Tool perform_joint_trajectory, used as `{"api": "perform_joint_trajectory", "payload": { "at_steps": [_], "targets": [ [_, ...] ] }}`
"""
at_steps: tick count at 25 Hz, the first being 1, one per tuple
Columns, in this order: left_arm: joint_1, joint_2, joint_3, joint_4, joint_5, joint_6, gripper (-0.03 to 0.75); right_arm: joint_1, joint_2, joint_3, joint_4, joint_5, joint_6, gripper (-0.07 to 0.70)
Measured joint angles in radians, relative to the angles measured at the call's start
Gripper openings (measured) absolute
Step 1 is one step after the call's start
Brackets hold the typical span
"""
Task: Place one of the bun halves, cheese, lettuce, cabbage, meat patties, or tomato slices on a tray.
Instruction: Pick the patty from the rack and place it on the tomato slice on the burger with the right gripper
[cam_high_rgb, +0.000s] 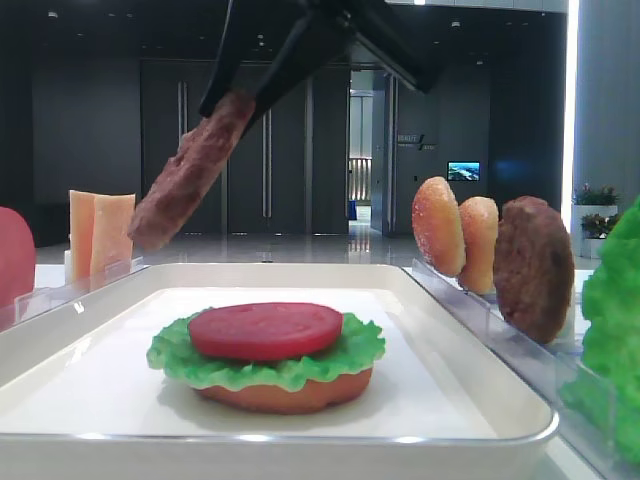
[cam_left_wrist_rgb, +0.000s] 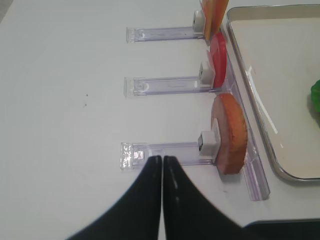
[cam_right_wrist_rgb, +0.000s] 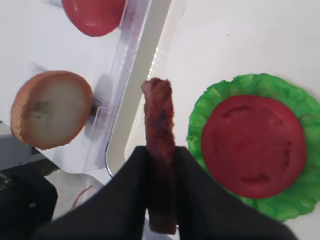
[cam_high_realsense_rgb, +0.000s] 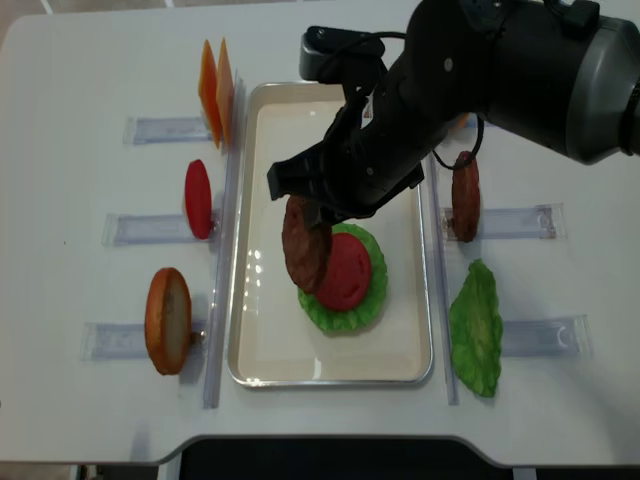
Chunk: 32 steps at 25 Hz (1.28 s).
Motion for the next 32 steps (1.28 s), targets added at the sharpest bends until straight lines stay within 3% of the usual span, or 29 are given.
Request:
{"api": "perform_joint_trajectory", "payload": {
  "at_steps": [3, 8, 13, 21, 32],
  "targets": [
    [0.0, 0.0, 0.0, 0.0, 0.0, 0.0, -0.007, -0.057, -0.026, 0.083, 0.209, -0.049, -0.175, 0.109],
    [0.0, 0.0, 0.0, 0.0, 0.0, 0.0, -0.007, -0.137, -0.045, 0.227, 0.521, -0.08, -0.48, 0.109],
    [0.0, 0.0, 0.0, 0.0, 0.0, 0.0, -0.007, -0.184, -0.045, 0.306, 0.708, -0.089, -0.703, 0.109],
    [0.0, 0.0, 0.0, 0.0, 0.0, 0.0, -0.007, -0.224, -0.041, 0.308, 0.813, -0.065, -0.854, 0.109],
    [0.0, 0.0, 0.0, 0.0, 0.0, 0.01, -0.007, -0.233, 0.039, 0.308, 0.848, -0.004, -0.933, 0.109]
  ]
}}
